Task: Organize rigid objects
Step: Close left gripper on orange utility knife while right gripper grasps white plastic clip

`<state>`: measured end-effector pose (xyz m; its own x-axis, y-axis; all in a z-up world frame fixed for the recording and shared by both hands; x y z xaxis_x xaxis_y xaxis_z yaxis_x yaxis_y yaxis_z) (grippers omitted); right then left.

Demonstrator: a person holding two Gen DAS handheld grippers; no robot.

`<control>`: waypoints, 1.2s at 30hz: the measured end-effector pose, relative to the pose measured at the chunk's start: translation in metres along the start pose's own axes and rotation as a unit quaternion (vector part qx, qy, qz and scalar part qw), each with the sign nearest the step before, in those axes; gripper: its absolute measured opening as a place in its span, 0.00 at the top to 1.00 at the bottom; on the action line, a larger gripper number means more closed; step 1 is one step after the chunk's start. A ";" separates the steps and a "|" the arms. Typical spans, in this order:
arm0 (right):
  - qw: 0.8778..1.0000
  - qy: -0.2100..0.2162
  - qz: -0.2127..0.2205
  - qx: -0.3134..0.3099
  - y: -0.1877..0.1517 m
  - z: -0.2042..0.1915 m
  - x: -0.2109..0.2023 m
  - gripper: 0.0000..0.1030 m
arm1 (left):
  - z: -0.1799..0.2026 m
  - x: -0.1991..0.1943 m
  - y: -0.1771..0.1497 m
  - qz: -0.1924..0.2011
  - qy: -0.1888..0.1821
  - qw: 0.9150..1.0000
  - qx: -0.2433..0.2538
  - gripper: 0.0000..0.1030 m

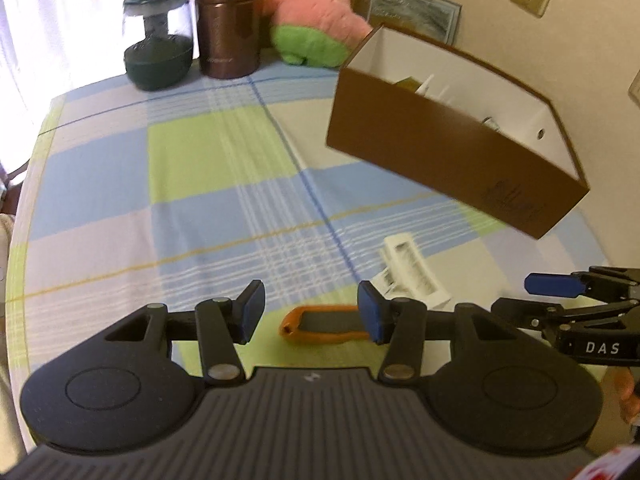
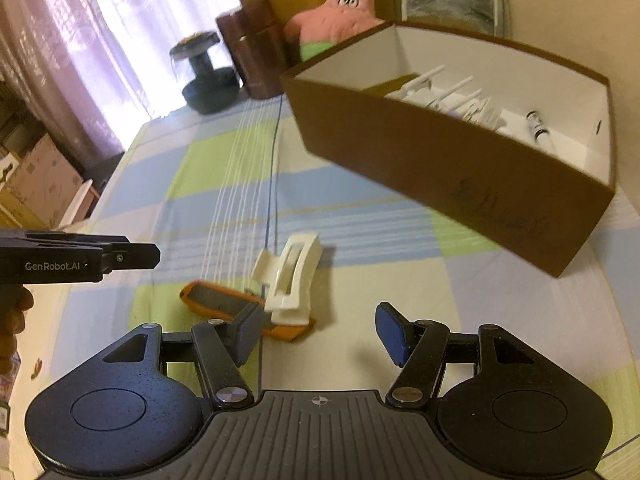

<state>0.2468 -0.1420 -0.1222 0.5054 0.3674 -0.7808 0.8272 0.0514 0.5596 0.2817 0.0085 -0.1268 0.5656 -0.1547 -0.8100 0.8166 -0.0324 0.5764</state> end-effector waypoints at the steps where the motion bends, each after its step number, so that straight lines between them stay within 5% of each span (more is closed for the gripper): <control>1: 1.000 0.001 -0.003 -0.004 -0.003 -0.002 0.003 0.42 | -0.002 0.002 -0.003 -0.003 0.003 1.000 0.001 0.55; 18: 0.998 0.010 -0.017 -0.063 -0.020 -0.020 0.045 0.43 | 0.012 0.049 -0.027 -0.033 -0.031 0.995 0.091 0.54; 30: 0.999 -0.005 -0.035 -0.028 -0.023 0.002 0.049 0.43 | 0.030 0.082 -0.033 -0.048 -0.081 0.965 0.244 0.38; 36: 0.999 -0.017 -0.043 -0.010 -0.033 0.014 0.045 0.43 | 0.033 0.087 -0.040 -0.051 -0.082 0.956 0.275 0.43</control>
<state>0.2458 -0.1396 -0.1799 0.4408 0.3299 -0.8348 0.8631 0.0997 0.4951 0.2941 -0.0362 -0.2168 0.4234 -0.2734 -0.8637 0.6568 -0.5640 0.5006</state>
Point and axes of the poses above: each gripper's, at about its wrist camera, not at the fingertips, and x roughly the way its jaws point, z to its right, y to its top, the point moved 9 cm from there along x, roughly the way its jaws point, and after that the axes turned 2 degrees about x, right-handed, at the moved point
